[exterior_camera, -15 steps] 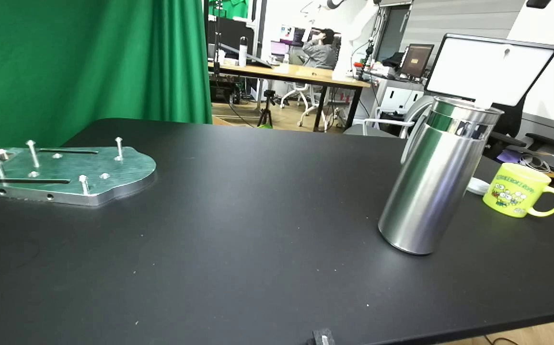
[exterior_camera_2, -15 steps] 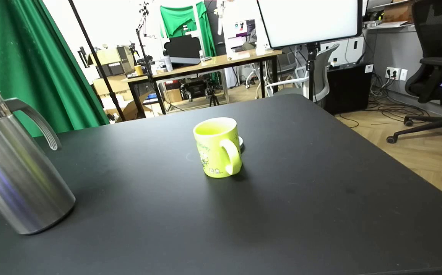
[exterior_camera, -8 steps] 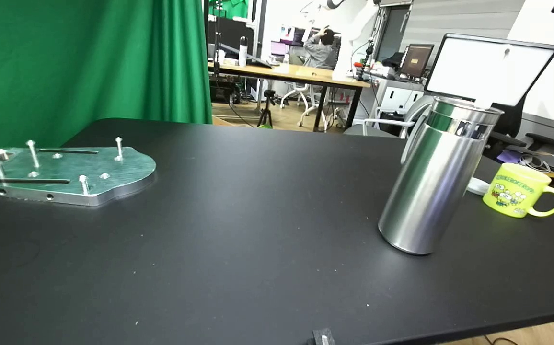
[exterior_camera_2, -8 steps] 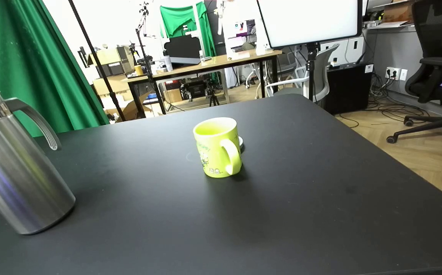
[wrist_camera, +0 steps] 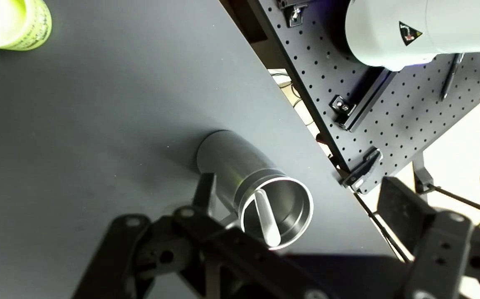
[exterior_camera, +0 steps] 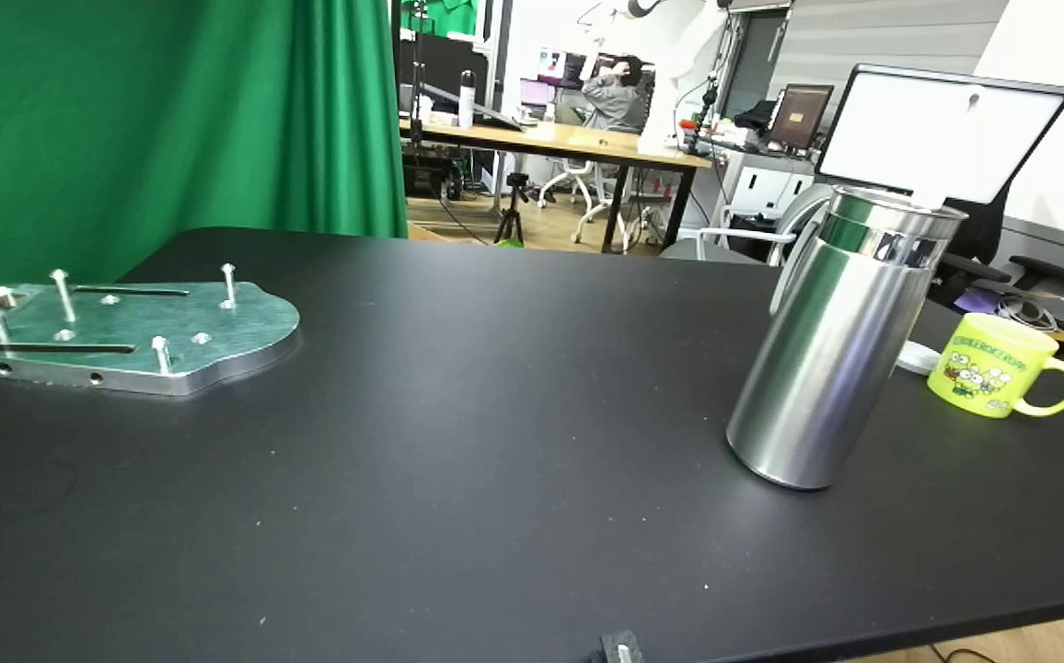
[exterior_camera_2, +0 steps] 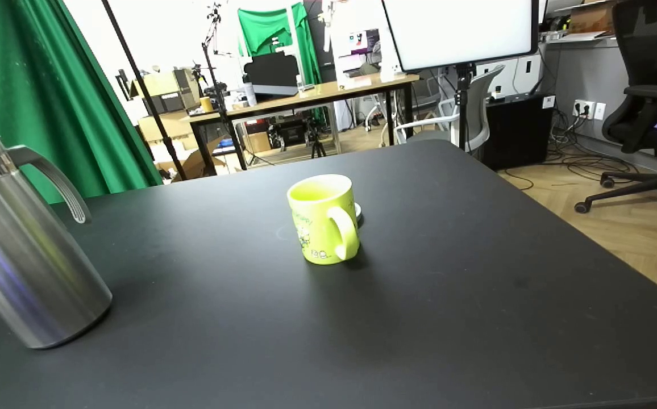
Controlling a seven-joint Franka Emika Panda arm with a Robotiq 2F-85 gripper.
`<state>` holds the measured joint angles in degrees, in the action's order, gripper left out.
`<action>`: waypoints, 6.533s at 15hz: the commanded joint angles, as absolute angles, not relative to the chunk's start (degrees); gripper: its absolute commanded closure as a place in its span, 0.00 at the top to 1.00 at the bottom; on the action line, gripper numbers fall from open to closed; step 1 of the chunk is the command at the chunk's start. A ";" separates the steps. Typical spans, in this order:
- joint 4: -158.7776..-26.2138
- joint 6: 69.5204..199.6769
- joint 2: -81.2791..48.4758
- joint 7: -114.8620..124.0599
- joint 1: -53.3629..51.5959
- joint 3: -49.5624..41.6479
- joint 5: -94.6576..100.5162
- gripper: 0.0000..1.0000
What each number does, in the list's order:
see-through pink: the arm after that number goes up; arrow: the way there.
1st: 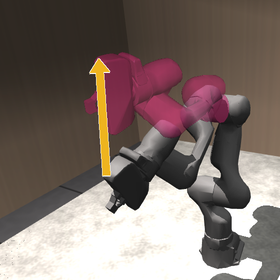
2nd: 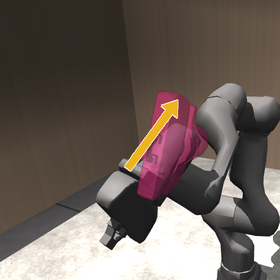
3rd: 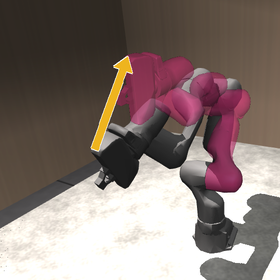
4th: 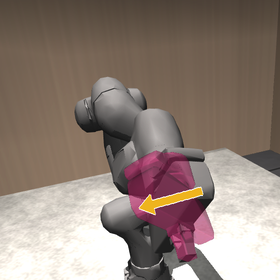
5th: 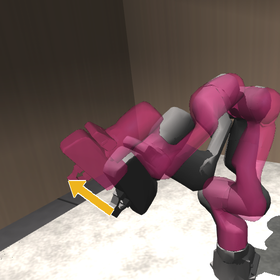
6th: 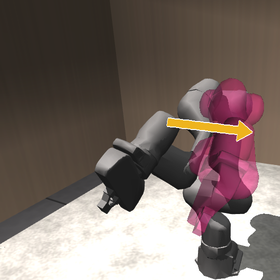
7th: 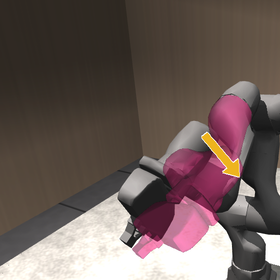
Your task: Use the object in the flask to clean it
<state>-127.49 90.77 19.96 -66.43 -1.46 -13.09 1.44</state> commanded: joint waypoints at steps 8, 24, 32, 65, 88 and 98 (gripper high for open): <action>-131.25 93.80 19.64 -70.55 -0.24 -11.12 -0.43 1.00; -131.81 97.06 17.53 -69.01 -0.21 -9.56 -2.06 1.00; -132.74 101.32 14.61 -69.22 -1.09 -6.44 -2.14 1.00; -144.19 111.51 26.57 -66.80 -1.77 -3.13 3.22 0.04; -146.47 112.05 27.58 -65.65 -5.71 -1.93 7.89 0.04; -144.75 111.95 26.21 -66.72 -4.65 -2.01 7.92 0.04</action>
